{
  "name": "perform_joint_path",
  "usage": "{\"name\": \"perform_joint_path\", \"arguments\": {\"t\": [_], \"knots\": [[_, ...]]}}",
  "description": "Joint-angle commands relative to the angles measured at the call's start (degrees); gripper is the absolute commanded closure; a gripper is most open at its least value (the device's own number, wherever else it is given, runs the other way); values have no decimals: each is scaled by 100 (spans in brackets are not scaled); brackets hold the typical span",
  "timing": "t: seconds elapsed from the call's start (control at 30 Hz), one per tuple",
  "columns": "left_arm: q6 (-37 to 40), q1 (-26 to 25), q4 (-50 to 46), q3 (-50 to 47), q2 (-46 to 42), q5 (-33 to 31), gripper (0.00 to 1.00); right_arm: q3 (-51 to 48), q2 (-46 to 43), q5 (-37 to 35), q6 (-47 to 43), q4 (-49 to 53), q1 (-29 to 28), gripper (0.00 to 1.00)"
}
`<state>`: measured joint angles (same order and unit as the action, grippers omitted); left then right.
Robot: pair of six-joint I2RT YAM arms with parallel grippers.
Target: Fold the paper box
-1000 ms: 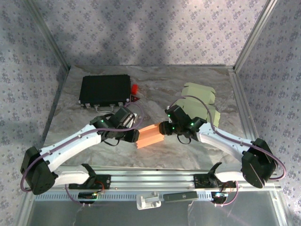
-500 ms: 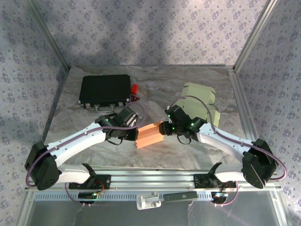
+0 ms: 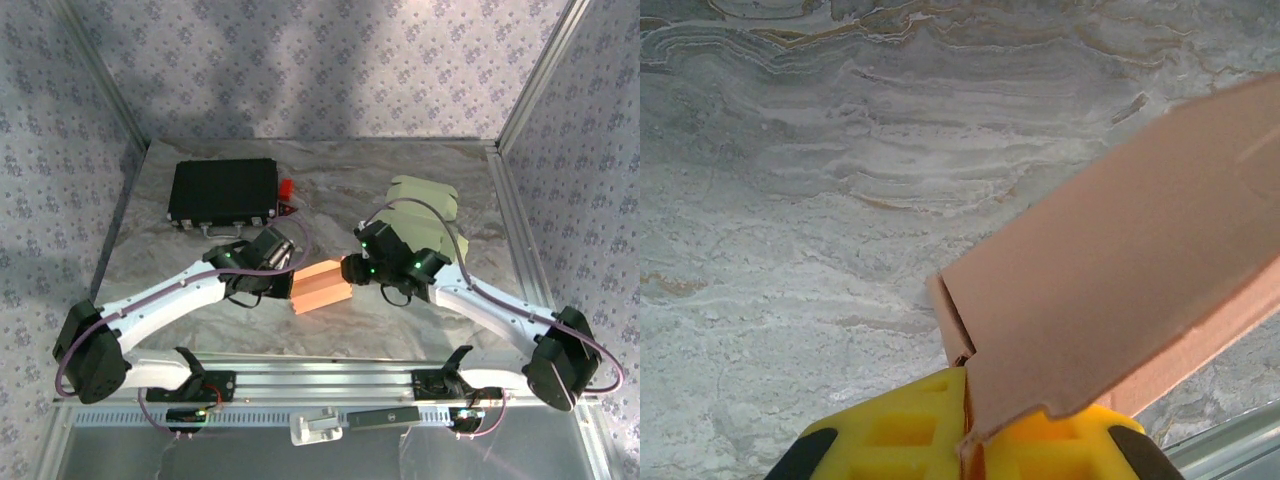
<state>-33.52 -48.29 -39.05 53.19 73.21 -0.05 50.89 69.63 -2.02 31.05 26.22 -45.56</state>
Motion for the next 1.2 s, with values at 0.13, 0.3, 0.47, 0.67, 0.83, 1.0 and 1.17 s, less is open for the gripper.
{"name": "perform_joint_path", "arguments": {"t": [0.13,0.3,0.47,0.67,0.83,1.0,1.17], "knots": [[115,-67,-52,131,103,-2,90,365,11,-531,-401,733,-104,64],[243,-79,-205,311,252,-30,90,716,137,-810,-813,1092,-66,61],[336,-75,-372,448,282,-167,89,1032,401,-171,-1466,1000,348,55],[500,-79,-521,636,375,-266,87,1667,1175,87,-2188,1357,503,55],[590,-66,-626,782,533,-328,87,2005,1528,424,-2474,1378,750,56],[652,-36,-656,851,585,-364,87,2006,1612,580,-2525,1371,682,61],[714,-27,-707,918,646,-364,86,1884,1602,557,-2516,1312,688,62]]}}
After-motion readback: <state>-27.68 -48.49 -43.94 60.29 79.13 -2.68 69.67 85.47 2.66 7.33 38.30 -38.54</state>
